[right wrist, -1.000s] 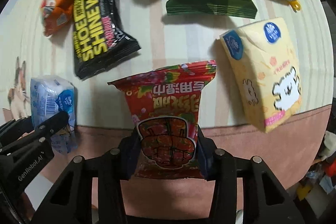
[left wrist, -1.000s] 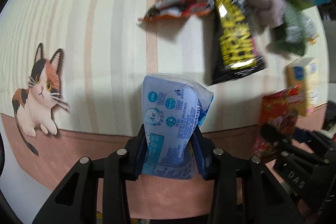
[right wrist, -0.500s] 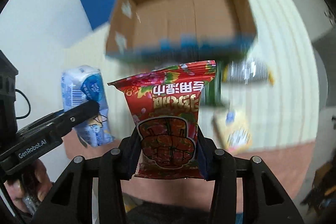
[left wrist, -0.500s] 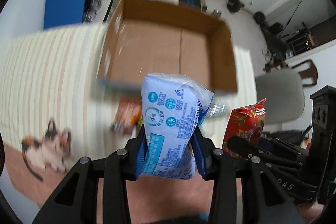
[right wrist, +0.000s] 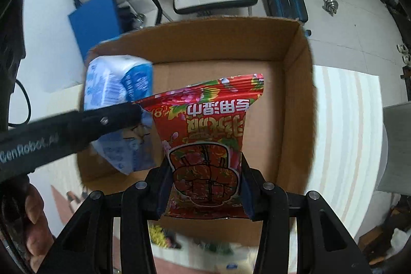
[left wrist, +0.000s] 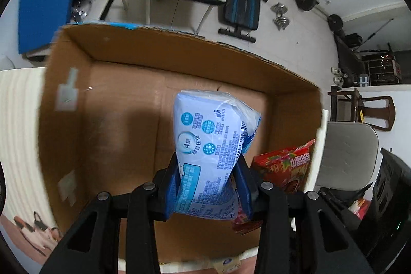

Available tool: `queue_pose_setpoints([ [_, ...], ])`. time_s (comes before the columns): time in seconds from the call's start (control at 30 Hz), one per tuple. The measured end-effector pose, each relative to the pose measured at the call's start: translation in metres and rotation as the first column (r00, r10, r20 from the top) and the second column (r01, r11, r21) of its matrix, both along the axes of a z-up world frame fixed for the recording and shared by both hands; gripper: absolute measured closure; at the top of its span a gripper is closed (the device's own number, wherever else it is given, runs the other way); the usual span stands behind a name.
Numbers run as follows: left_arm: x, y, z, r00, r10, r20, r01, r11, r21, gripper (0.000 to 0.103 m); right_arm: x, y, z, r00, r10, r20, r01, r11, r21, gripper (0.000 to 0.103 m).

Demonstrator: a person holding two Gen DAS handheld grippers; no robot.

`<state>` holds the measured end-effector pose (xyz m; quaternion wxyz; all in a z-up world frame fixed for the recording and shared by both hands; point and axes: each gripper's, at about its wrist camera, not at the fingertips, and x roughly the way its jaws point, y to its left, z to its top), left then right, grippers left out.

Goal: Organize soft objects
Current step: 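Carry both packs into the box and open both tools to release them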

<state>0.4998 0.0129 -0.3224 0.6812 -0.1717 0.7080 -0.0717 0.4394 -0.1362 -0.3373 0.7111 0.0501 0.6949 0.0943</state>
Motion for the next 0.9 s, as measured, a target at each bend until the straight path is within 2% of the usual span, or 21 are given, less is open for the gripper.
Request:
queue_pose_setpoints([
  [0.2, 0.015, -0.015, -0.036, 0.998, -0.011, -0.068, 0.011, 1.000, 0.003, 0.066, 0.034, -0.002, -0.044, 1.000, -0.002, -0.030, 0.001, 1.000, -0.027, 0.055],
  [0.33, 0.021, -0.021, -0.047, 0.995, -0.029, -0.093, 0.029, 1.000, -0.003, 0.066, 0.045, -0.004, -0.055, 0.999, -0.005, -0.032, 0.004, 0.999, -0.051, 0.055],
  [0.5, 0.027, -0.025, -0.052, 0.990, -0.053, -0.130, 0.057, 0.998, 0.030, 0.058, 0.060, -0.011, -0.068, 0.999, -0.016, -0.037, 0.013, 0.998, -0.069, 0.053],
  [0.53, 0.030, -0.027, -0.050, 0.990, -0.067, -0.121, 0.073, 0.997, 0.041, 0.053, 0.062, -0.012, -0.069, 0.999, -0.016, -0.037, 0.014, 0.997, -0.072, 0.046],
  [0.63, 0.030, -0.029, -0.041, 0.991, -0.092, -0.098, 0.098, 0.993, 0.067, 0.030, 0.061, -0.015, -0.064, 0.999, -0.023, -0.033, 0.021, 0.999, -0.048, 0.038],
  [0.7, 0.028, -0.028, -0.033, 0.992, -0.101, -0.080, 0.108, 0.990, 0.086, 0.024, 0.060, -0.014, -0.058, 1.000, -0.018, -0.021, 0.017, 0.998, -0.056, 0.035],
  [0.77, 0.027, -0.026, -0.027, 0.992, -0.114, -0.061, 0.120, 0.987, 0.106, 0.012, 0.060, -0.013, -0.053, 1.000, -0.011, -0.016, 0.010, 0.997, -0.076, 0.024],
  [0.8, 0.025, -0.026, -0.022, 0.992, -0.119, -0.051, 0.124, 0.985, 0.117, 0.010, 0.060, -0.012, -0.050, 1.000, -0.007, -0.012, 0.006, 0.997, -0.082, 0.017],
  [0.9, 0.019, -0.019, -0.007, 0.991, -0.129, -0.026, 0.131, 0.982, 0.137, 0.008, 0.056, -0.010, -0.041, 1.000, -0.004, -0.005, 0.004, 0.996, -0.088, 0.015],
])
